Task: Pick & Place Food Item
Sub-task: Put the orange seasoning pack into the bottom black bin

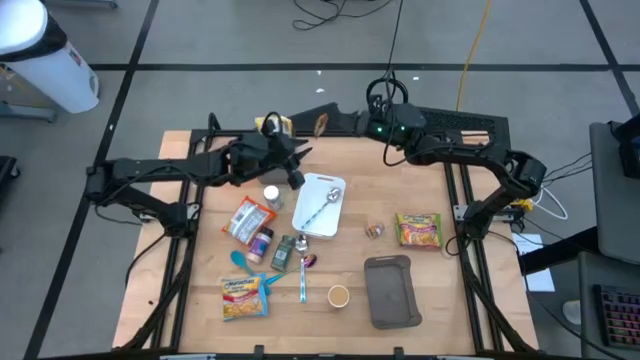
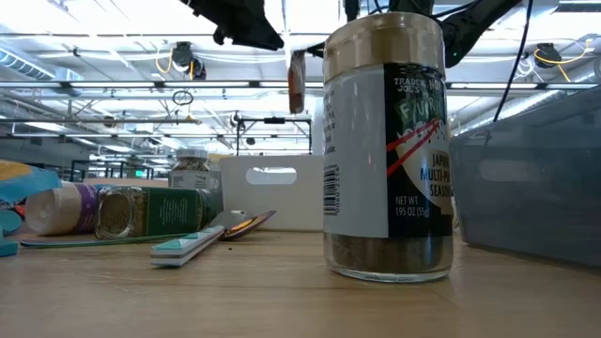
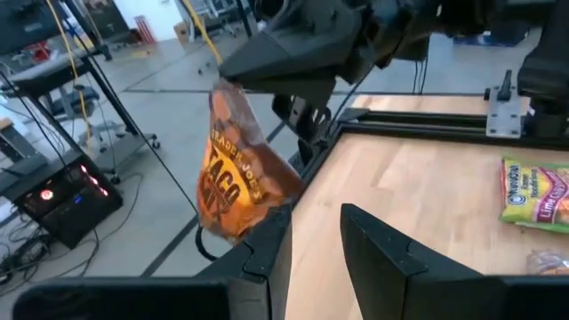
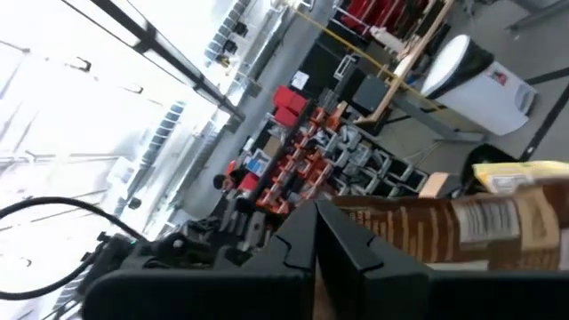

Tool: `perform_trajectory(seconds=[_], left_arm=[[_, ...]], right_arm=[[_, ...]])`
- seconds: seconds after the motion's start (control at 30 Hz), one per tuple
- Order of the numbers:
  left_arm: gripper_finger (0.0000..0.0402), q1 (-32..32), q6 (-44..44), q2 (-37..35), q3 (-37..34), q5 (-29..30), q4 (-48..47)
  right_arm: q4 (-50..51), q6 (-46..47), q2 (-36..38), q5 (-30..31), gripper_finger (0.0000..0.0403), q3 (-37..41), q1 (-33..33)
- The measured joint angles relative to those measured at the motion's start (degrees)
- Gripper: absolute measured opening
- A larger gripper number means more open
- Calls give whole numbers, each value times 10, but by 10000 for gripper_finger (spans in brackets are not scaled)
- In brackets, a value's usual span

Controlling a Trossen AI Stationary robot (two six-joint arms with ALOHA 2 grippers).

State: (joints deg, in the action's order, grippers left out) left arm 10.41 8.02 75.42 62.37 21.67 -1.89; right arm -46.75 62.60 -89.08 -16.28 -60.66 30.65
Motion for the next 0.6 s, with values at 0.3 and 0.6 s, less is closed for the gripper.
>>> perform_trajectory(seconds=[0.3, 0.6], left_arm=[[108, 0, -5, 15, 0, 12, 22], [108, 0, -4, 22, 0, 25, 42]], right_arm=[[-14, 2, 0, 27, 0, 0, -21], [-17, 0, 0, 44, 0, 0, -31]])
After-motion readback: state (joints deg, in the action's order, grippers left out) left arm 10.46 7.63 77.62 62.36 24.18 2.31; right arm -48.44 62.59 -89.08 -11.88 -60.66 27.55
